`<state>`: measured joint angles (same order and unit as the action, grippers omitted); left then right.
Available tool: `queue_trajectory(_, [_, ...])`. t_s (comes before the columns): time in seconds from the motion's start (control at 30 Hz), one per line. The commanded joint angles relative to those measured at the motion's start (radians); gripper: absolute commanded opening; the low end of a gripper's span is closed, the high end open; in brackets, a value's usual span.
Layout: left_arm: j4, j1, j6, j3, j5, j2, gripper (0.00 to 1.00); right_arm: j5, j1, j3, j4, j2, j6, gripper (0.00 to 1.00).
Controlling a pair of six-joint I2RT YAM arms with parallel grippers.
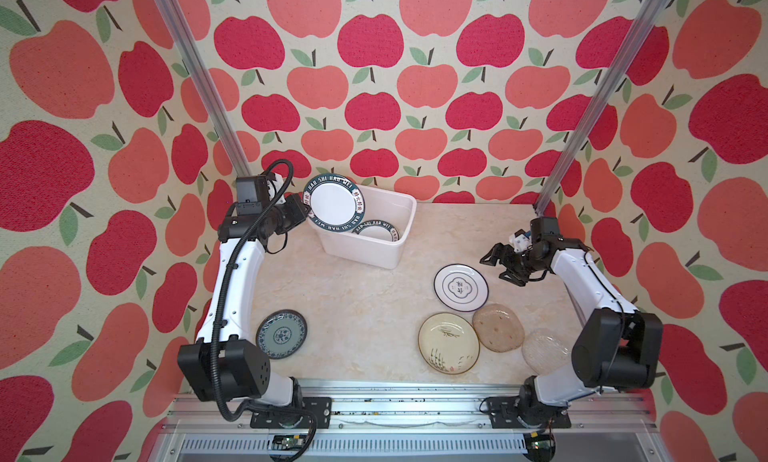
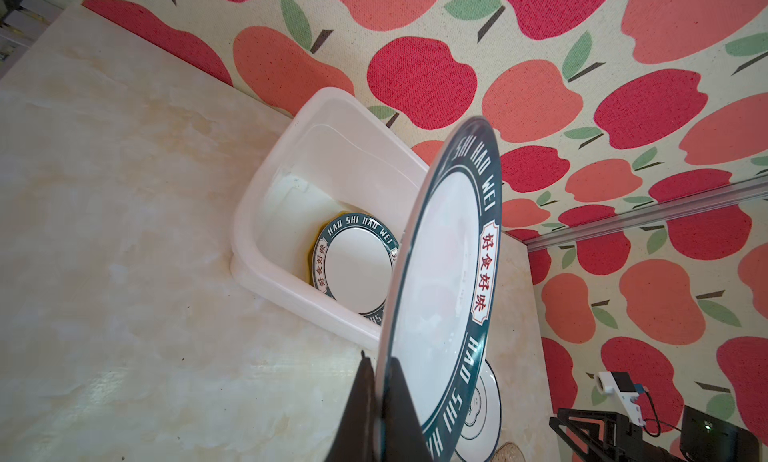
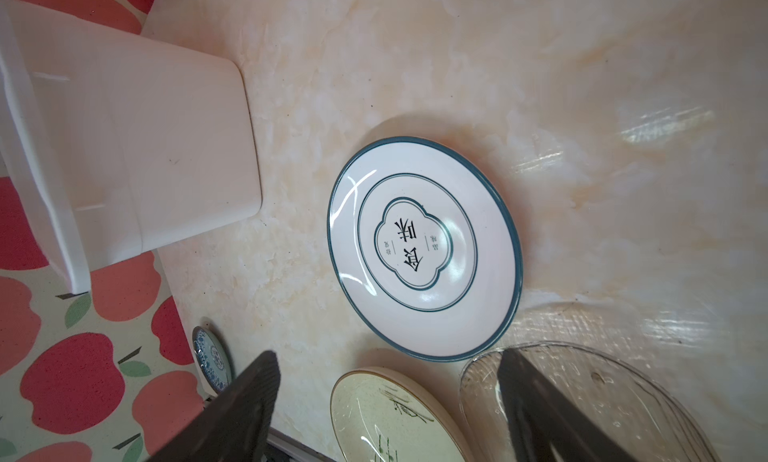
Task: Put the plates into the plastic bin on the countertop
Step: 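Lift the HAO SHI HAO WEI plate to the bin with left gripper while right withdraws, then lower the plate into the bin with the left gripper and release it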
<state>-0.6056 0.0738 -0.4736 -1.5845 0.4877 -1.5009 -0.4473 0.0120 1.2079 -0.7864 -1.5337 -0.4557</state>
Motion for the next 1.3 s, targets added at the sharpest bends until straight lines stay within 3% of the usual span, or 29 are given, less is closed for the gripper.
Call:
queue_trajectory(0.0, [0.162, -0.014, -0.04, -0.016, 0.018, -0.042, 0.0, -0.025, 0.017, -0.034, -0.024, -0.029, 0.002, 0.85])
queue_trajectory(0.3, [-0.03, -0.125, 0.147, -0.287, -0.081, -0.333, 0.0, -0.054, 0.017, -0.068, 0.047, -0.045, -0.026, 0.83])
queue_trajectory(0.57, [-0.035, -0.202, 0.133, -0.42, -0.102, -0.499, 0.0, -0.065, 0.018, -0.037, 0.035, -0.041, -0.024, 0.83])
queue_trajectory(0.87, [-0.16, -0.241, 0.201, -0.594, -0.14, -0.666, 0.0, -0.067, 0.018, -0.06, 0.046, -0.017, -0.037, 0.83])
queue_trajectory(1.27, [-0.193, -0.288, 0.201, -0.67, -0.115, -0.772, 0.0, -0.062, 0.017, -0.097, 0.047, 0.02, -0.038, 0.83])
